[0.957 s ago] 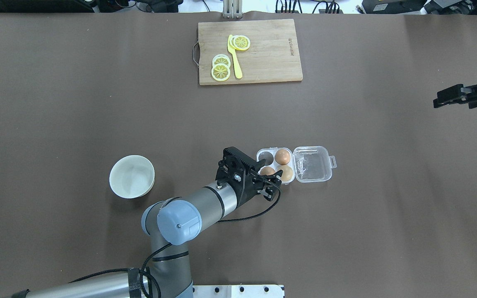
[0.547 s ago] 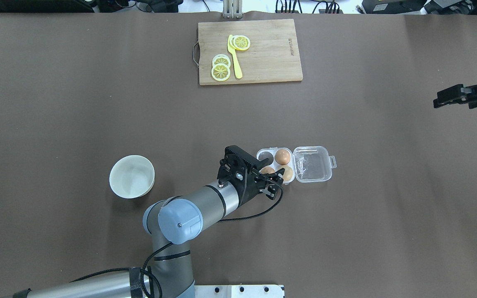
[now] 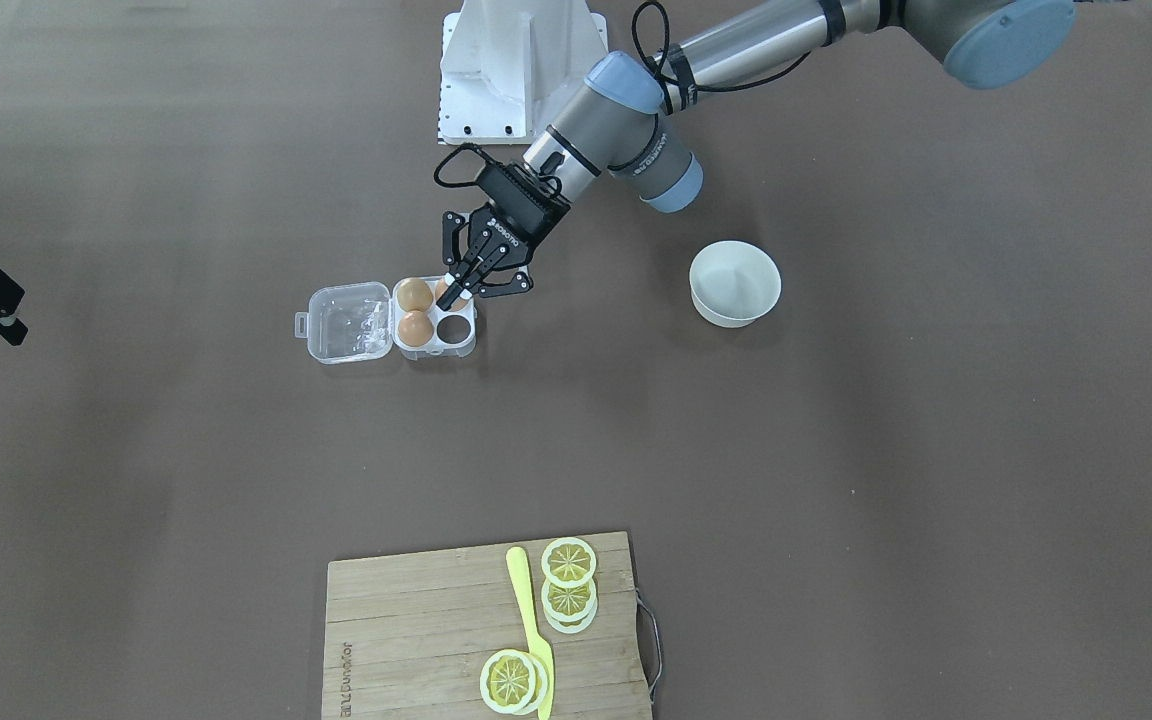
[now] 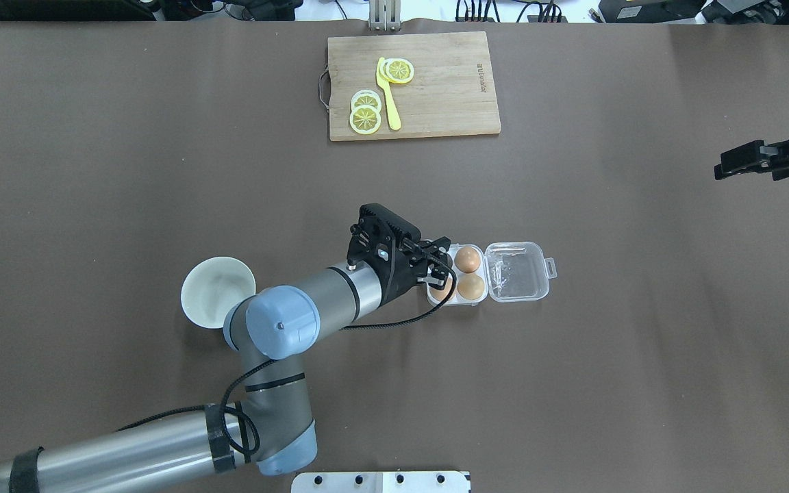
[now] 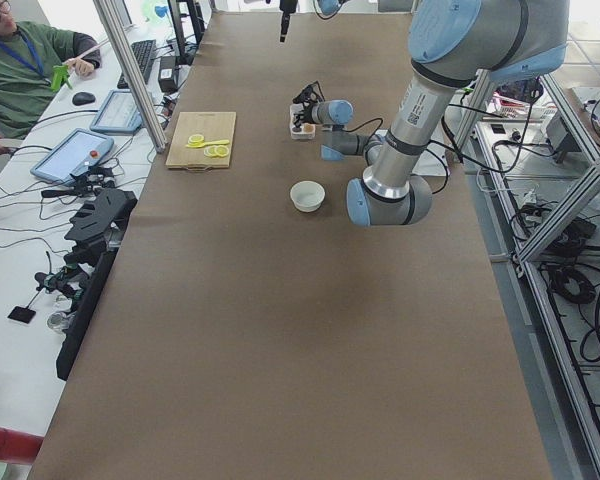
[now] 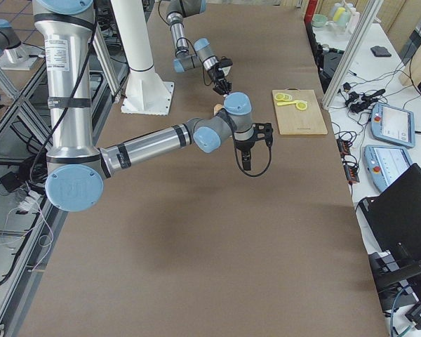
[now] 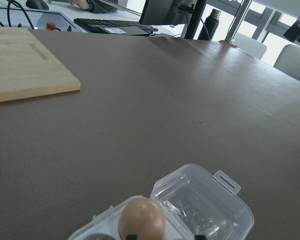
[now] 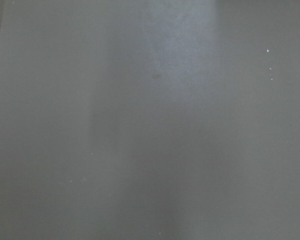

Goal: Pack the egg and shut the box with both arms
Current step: 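Open the left gripper and raise it away from the egg box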

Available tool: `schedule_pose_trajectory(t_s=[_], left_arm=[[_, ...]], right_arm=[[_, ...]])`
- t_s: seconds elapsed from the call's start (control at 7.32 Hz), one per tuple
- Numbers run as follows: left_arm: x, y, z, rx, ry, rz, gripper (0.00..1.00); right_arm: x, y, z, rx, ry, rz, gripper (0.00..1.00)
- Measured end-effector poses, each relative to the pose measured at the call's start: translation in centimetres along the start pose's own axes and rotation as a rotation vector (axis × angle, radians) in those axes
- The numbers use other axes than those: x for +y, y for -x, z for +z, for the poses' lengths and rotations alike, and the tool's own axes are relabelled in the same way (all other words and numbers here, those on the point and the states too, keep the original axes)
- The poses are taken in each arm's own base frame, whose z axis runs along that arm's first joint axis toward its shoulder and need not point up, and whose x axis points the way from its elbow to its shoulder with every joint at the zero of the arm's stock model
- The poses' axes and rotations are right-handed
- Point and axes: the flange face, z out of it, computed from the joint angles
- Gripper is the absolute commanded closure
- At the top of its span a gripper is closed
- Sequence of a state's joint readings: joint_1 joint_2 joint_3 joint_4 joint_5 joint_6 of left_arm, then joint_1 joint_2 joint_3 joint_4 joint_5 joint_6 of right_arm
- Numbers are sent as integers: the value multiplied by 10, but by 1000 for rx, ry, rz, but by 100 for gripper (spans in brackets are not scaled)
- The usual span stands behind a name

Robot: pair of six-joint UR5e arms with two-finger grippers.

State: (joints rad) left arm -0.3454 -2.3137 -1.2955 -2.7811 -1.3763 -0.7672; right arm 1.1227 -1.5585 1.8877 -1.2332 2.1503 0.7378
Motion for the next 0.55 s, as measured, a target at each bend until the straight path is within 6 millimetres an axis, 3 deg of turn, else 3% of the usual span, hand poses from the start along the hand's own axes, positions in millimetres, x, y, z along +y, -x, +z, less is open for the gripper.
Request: schedule_pose_trajectory(t_s=[0.41,0.55], left_arm=[[-37,63,-5,65,168,13,100],[-42,75,-6,87,249,8,100]], right_arm=[[2,10,4,-10,8,-19,0],[3,12,4,-13,9,-23,0]])
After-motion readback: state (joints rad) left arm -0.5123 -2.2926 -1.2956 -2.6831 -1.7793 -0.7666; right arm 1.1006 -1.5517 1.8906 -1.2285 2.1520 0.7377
